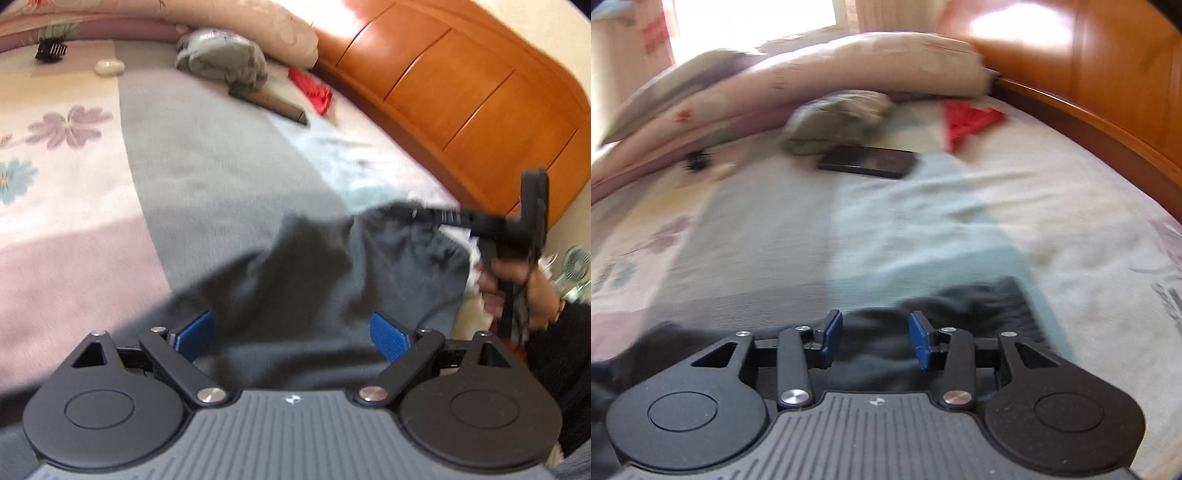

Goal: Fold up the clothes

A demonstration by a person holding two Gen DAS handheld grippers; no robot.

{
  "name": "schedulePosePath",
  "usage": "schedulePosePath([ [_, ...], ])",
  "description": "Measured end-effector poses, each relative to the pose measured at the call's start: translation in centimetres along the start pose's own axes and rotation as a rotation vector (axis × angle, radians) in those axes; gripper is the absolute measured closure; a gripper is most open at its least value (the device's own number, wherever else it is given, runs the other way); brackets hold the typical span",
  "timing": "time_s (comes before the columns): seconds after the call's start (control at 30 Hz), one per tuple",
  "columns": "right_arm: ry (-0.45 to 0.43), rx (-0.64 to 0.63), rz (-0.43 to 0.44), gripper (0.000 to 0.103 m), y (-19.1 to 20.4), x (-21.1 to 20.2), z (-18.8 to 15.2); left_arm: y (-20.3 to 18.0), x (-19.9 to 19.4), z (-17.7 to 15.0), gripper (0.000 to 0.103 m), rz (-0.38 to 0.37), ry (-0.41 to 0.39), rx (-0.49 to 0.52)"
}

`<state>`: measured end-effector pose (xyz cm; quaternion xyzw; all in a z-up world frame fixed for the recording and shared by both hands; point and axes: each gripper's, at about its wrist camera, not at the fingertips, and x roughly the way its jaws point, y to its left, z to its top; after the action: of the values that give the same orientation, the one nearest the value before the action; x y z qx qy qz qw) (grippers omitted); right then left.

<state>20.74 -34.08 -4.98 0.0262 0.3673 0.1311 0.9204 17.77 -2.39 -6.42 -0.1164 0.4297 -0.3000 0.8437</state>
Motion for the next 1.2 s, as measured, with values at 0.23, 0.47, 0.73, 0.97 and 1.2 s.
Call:
schedulePosePath([
  [0.23,0.070,-0.163,0.032,0.053,4.2,2.0,-2.8,1.7,2.3,3.2,0.011,-0.034,0.033,-0.007],
  [0.47,0.076,-0.156,0.036,0.051,3.2,1.6,-3.2,0.2,3.1,1.8,0.011,-0.114,0.110,0.069],
  [0.73,0.065,-0.163,0.029,0.043,3.6,1.8,-3.6,-1.4,4.6,2.1,0.010,-0.225,0.186,0.160],
  [0.97,0.066,-0.164,0.032,0.042,3.6,1.9,-3.6,-1.7,7.8,3.9,0.010,-0.303,0.180,0.172],
  [1.2,0.057,-0.161,0.033,0.041,3.6,1.8,-3.8,2.1,10.2,6.5,0.011,-0.360,0.106,-0.031],
])
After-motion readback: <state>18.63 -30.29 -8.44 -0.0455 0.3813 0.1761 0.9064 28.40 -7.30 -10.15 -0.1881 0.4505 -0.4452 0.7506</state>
